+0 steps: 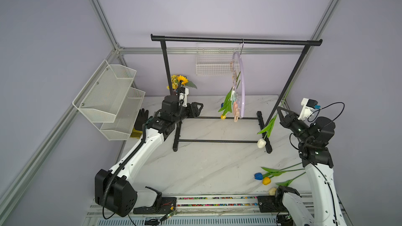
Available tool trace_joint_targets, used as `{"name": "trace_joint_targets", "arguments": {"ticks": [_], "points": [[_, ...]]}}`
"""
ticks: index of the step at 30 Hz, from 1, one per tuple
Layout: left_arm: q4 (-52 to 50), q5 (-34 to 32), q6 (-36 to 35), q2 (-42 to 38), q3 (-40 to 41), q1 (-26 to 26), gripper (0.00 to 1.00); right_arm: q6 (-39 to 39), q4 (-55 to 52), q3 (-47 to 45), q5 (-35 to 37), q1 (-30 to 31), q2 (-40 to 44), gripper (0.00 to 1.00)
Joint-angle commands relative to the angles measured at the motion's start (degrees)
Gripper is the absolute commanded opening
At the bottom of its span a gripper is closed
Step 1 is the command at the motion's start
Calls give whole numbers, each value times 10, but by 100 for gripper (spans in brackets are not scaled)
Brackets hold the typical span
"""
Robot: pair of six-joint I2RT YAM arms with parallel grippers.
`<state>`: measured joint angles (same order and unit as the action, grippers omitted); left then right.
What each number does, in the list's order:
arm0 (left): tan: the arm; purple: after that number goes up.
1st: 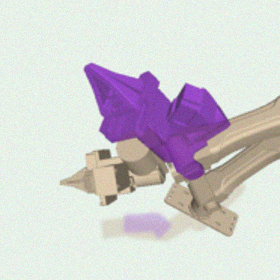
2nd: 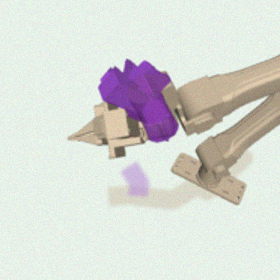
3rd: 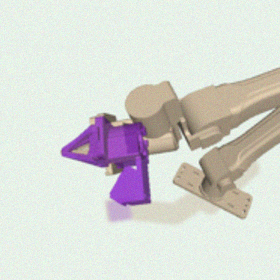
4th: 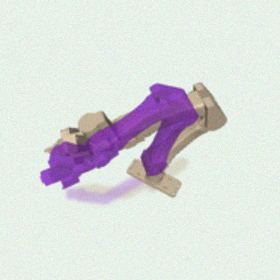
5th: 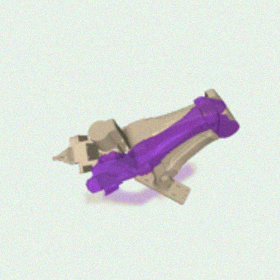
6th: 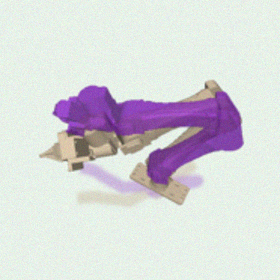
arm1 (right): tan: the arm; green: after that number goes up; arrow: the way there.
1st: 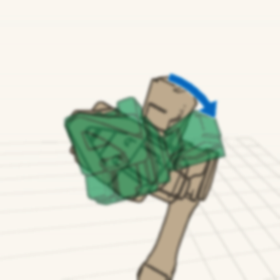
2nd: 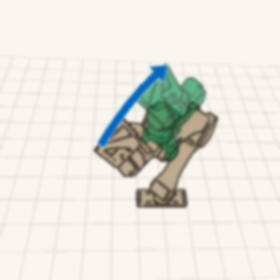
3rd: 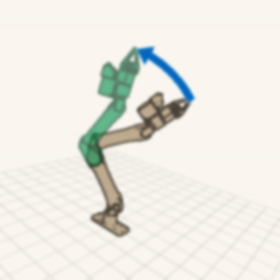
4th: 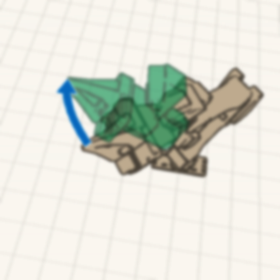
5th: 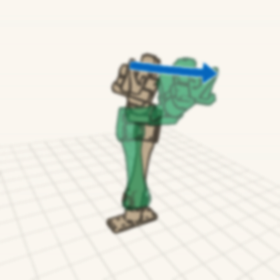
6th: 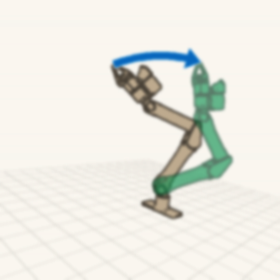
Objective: Dry the flowers on a clothes hanger
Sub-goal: Pick up the flower at the center of the board, then open the clamp at the hanger.
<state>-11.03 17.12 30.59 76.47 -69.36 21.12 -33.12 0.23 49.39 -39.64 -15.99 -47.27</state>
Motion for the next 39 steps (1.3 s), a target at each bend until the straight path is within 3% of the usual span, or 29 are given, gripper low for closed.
{"name": "trace_joint_targets", "arguments": {"ticks": [1, 6, 12, 18, 25, 29, 39], "points": [[93, 65, -50, -10, -11, -1, 61, 18, 130, 12, -97, 0, 8, 0], [130, 171, -103, 17, -51, -1, 61, 4, 220, 15, -151, 2, -30, 0], [158, 247, -139, 64, -98, 5, 61, 13, 290, 4, -128, 50, -69, 0], [182, 268, -202, 90, -105, 16, 58, 113, 258, 18, -45, 153, -133, 0], [113, 265, -258, 141, -174, 36, 53, 158, 222, 83, 70, 207, -230, 0], [135, 263, -263, 158, -179, 38, 53, 165, 234, 108, 81, 231, -267, 0], [80, 278, -283, 203, -265, 38, 46, 195, 246, 158, 101, 304, -337, 0]]}}
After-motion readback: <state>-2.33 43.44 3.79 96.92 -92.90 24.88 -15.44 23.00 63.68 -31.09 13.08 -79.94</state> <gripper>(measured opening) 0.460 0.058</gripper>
